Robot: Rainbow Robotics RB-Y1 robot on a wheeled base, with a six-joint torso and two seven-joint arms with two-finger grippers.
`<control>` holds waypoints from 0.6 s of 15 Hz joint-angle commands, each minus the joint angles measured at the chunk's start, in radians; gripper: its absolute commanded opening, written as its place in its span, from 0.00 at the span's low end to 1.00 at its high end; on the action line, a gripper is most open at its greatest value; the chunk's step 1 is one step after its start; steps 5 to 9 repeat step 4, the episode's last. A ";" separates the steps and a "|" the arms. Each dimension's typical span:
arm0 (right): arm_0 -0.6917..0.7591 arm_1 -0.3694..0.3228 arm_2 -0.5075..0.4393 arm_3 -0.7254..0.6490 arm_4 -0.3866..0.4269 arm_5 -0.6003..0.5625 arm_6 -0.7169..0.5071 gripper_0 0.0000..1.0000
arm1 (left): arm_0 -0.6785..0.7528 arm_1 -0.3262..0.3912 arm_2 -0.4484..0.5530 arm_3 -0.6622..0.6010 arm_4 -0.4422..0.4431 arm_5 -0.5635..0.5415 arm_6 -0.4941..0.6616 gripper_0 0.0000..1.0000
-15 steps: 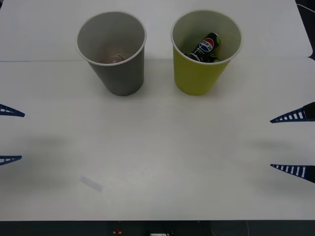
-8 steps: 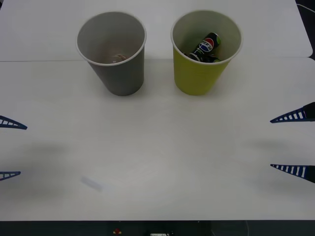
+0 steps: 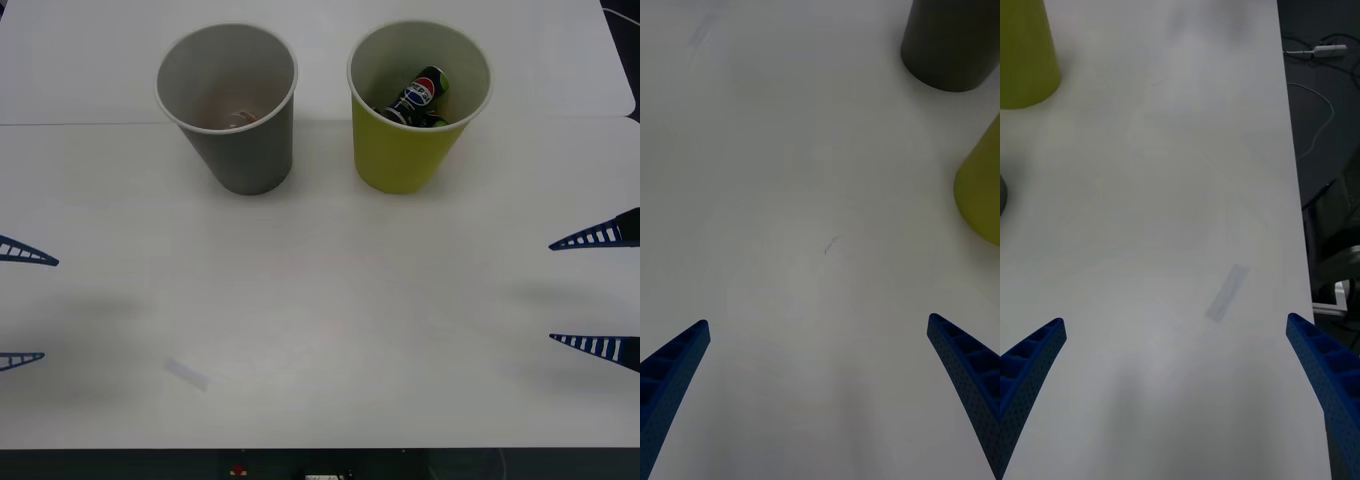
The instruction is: Put the can into the green bin and the plastic bottle into the gray bin
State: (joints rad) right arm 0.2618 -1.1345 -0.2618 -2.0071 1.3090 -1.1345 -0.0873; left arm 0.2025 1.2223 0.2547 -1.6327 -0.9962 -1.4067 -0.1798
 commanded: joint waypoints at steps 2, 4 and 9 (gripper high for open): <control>0.000 0.000 0.000 0.000 0.000 0.000 0.000 1.00 | 0.001 -0.001 0.000 -0.001 0.005 0.015 -0.003 1.00; 0.000 0.000 0.000 0.000 0.000 0.000 0.000 1.00 | 0.001 -0.001 0.000 -0.001 0.005 0.015 -0.003 1.00; 0.000 0.000 0.000 0.000 0.000 0.000 0.000 1.00 | 0.001 -0.001 0.000 -0.001 0.005 0.015 -0.003 1.00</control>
